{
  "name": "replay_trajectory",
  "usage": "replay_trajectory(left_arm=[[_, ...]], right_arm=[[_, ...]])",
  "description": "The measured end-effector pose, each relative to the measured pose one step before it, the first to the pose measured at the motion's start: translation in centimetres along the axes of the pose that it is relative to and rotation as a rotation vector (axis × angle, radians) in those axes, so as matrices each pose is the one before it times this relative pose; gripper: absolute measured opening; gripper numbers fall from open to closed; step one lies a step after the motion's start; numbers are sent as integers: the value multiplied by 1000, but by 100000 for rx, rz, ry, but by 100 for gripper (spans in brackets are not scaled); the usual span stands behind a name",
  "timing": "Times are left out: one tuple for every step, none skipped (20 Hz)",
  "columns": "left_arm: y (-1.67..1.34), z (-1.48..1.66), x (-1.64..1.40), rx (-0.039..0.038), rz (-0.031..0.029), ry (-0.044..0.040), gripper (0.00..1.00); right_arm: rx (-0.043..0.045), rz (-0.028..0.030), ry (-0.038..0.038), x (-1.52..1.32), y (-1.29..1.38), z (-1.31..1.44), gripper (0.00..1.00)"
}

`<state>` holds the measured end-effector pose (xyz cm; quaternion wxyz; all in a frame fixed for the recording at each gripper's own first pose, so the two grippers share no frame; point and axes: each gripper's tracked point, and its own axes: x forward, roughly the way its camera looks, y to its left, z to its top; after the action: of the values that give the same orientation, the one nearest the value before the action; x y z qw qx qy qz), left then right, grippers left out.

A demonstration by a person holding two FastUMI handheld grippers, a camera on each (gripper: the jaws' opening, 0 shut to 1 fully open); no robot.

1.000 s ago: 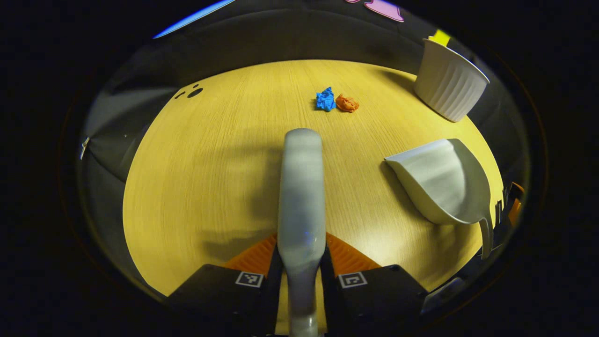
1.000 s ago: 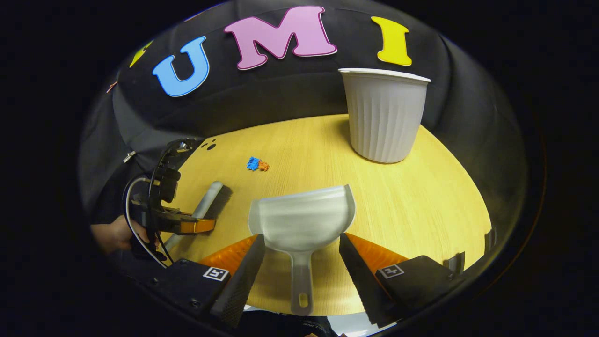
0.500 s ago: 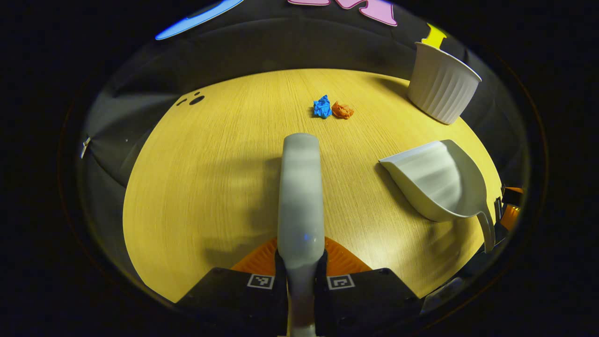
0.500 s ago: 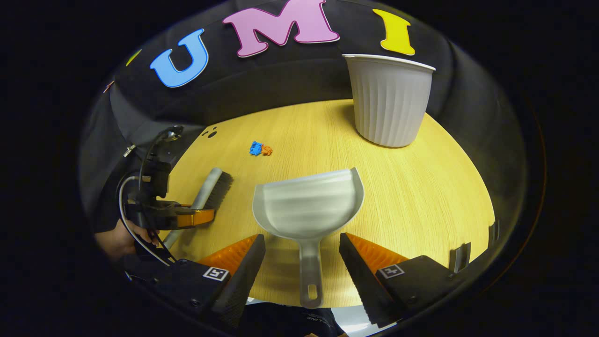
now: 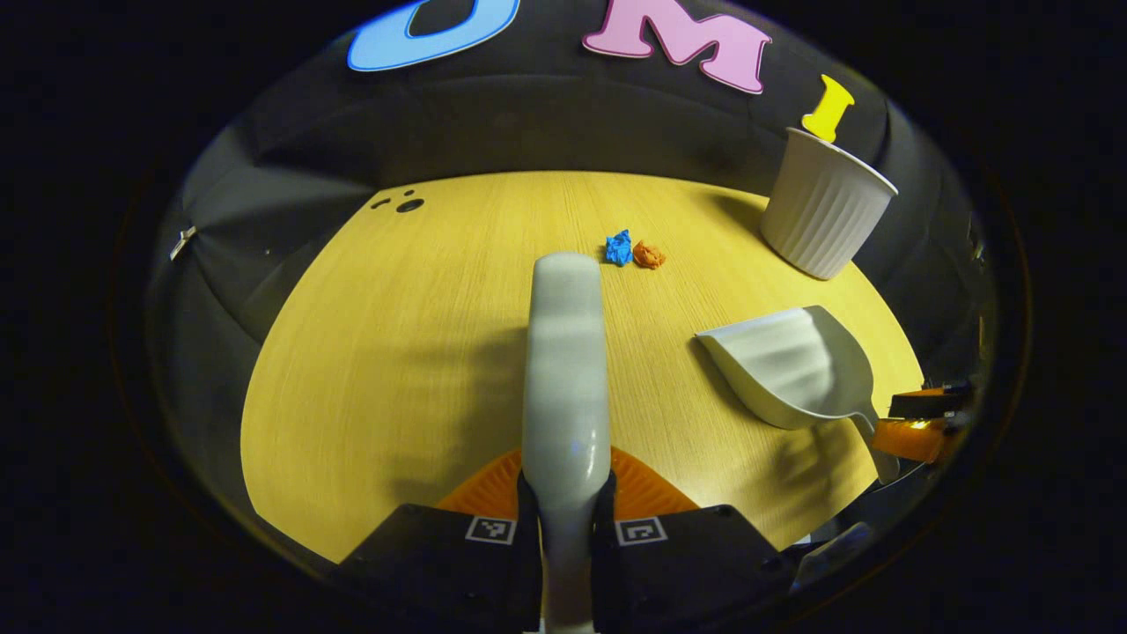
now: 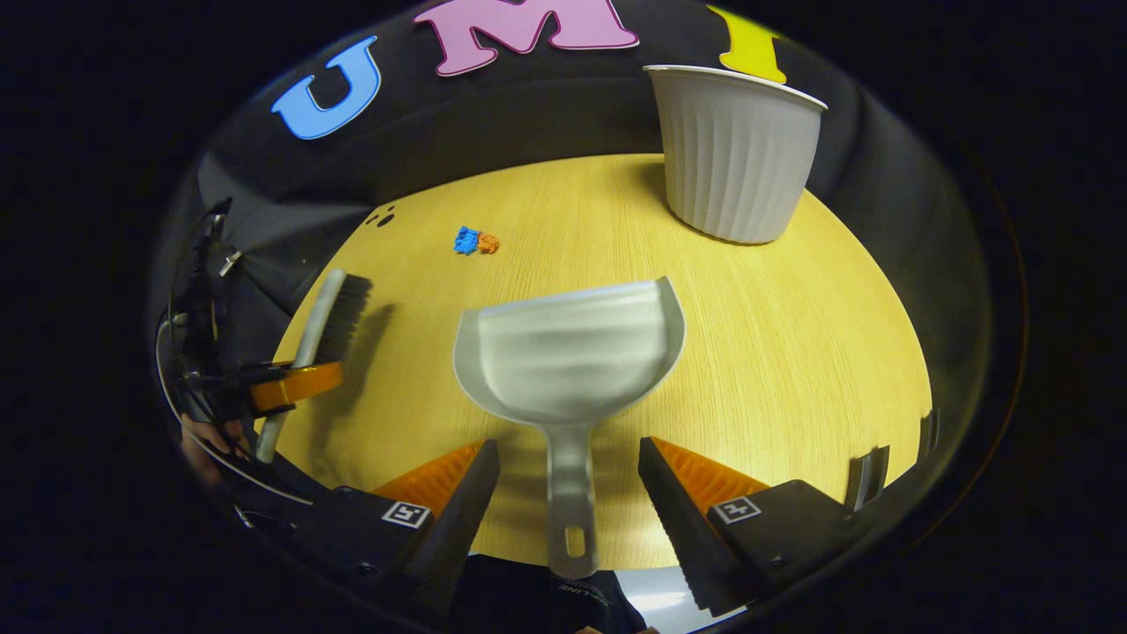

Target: Pick up the small broom and dustpan from the desktop, sweep the trash into the dustpan with the broom, and then empty the trash into the garbage bin.

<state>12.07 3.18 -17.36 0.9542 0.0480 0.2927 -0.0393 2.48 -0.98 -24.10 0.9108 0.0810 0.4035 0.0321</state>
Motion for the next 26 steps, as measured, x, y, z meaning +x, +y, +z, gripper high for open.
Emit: replay_trajectory(left_arm=[[413, -109, -499, 98, 1266, -352, 27], [147, -157, -450, -407, 735, -126, 25], [140, -172, -407, -923, 524, 171, 25], [225, -275, -350, -1066, 757, 282, 26], [241, -142, -200, -789, 840, 359, 26], [102, -217, -103, -470, 570, 321, 27], [72, -154, -148, -154, 356, 545, 27], [87, -154, -138, 133, 551, 363, 27], [209, -46, -132, 298, 654, 285, 27], [143, -84, -27, 223, 608, 447, 26], [57, 15, 2, 74, 522, 561, 26], [113, -100, -53, -35, 569, 740, 26], [50, 38, -7, -123, 152, 512, 27], [-67, 55, 134, -181, 80, 127, 28], [-48, 75, 18, -140, 173, 165, 27], [-102, -68, 111, -284, 44, 358, 27], [-179, 12, 161, -486, -110, 353, 27], [-251, -42, 70, -746, -297, 225, 27], [-243, -1, 121, -820, -288, 293, 27], [-209, -8, 227, -827, -265, 441, 26], [-95, -53, 302, -780, 15, 476, 27], [-140, 20, 264, -1011, 27, 354, 27], [-211, 63, 332, -1367, -445, 430, 27], [-224, 89, 286, -1653, -716, 566, 26], [-166, 129, 272, -1075, -612, 559, 27], [-61, 213, 352, -41, -195, 427, 27]], right_arm=[[640, -361, 1719, 456, -177, -474, 99], [589, -351, 1460, 522, -152, -275, 100], [-29, -563, 1269, 538, -221, -225, 99], [-905, -2077, 641, 622, -482, -4, 99], [-1542, -2088, 1040, 775, -419, -228, 100], [-860, -697, 1280, 643, 0, -174, 99], [-638, -133, 1906, 523, 184, -333, 99], [-296, -212, 2018, 501, 122, -324, 99], [-89, -196, 1602, 486, 156, -272, 99], [115, -350, 1958, 506, 155, -159, 99], [241, -958, 2399, 351, 193, -303, 99], [-589, -962, -2134, 115, -87, 507, 93], [-682, -545, 1259, 145, 64, -8, 89], [-644, -1425, 421, -70, -252, 217, 76], [198, 42, 461, 272, 46, 123, 71], [132, -503, 302, -104, -91, 144, 67], [31, 260, 833, 111, -8, -74, 65], [-171, -1037, 1103, 51, -200, 106, 59], [-631, -55, 1420, -3, -48, -125, 55], [-402, 596, 2054, 303, 58, -30, 43], [159, 750, 642, -447, 79, 79, 42], [513, 628, 1069, 6, -130, -26, 42], [156, 1148, 1562, 114, 199, -108, 42], [-2678, 2498, 1253, -38, 235, -9, 40], [-1836, 1468, 857, -146, 19, -126, 39], [12, 1016, -372, 20, 57, 22, 37]])
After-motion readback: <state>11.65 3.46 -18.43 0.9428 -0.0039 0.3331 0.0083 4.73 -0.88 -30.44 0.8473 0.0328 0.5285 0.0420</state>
